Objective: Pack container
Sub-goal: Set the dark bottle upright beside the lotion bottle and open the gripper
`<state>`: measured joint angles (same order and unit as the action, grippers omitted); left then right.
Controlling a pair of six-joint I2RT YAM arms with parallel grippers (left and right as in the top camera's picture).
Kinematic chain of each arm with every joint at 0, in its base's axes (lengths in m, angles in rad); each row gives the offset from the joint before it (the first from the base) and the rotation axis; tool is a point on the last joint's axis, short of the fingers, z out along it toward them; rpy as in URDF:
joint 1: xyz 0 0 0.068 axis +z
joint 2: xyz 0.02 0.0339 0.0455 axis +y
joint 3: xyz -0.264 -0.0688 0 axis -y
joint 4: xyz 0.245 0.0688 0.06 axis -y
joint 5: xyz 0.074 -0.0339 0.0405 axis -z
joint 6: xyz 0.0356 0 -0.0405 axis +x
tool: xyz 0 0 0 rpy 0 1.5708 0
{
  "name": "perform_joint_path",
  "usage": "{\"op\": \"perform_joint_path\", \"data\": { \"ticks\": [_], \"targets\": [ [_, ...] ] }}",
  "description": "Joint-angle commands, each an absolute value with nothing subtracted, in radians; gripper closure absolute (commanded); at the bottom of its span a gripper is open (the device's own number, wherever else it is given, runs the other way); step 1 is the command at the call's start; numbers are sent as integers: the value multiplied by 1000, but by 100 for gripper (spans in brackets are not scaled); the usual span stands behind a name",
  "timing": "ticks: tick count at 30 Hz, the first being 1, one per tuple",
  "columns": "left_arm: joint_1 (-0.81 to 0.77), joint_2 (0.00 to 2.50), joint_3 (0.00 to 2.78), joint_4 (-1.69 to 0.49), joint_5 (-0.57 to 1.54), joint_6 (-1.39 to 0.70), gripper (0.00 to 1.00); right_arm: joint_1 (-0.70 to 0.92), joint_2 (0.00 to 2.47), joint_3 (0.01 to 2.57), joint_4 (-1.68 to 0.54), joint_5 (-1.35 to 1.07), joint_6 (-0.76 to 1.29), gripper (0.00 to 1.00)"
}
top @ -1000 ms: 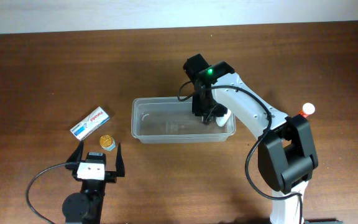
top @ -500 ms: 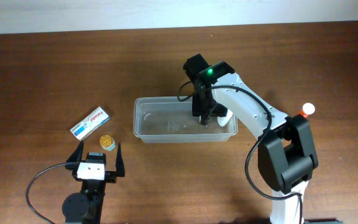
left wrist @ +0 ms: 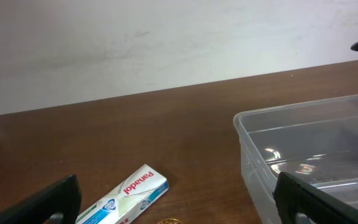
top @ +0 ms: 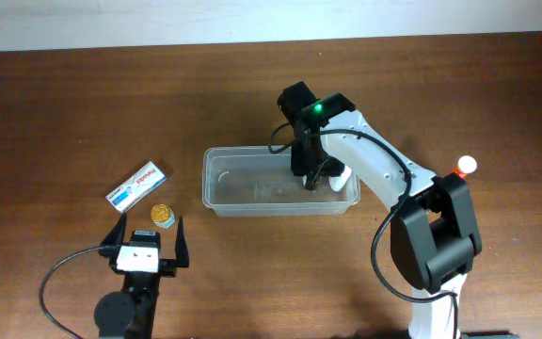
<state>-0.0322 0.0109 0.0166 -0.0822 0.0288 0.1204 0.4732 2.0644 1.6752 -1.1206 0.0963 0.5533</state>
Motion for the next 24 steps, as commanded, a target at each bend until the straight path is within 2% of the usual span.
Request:
{"op": "perform_joint_path", "data": {
  "ticks": [1, 6, 15, 19, 24],
  "targets": [
    [-28, 6, 9, -81, 29, 136, 1, 478, 2067, 1671, -1121, 113, 554, 62],
    [-28, 6, 9, -81, 29, 136, 1, 478, 2067, 1671, -1121, 113, 544, 71],
    [-28, 6, 9, -81, 29, 136, 0, 477, 2067, 1671, -1116, 113, 505, 71],
    [-28, 6, 9, -81, 29, 136, 1, 477, 2067, 1671, -1119, 113, 505, 62],
    [-28, 6, 9, -81, 29, 136, 0, 477, 2067, 1671, -1119, 113, 505, 55]
  ]
}}
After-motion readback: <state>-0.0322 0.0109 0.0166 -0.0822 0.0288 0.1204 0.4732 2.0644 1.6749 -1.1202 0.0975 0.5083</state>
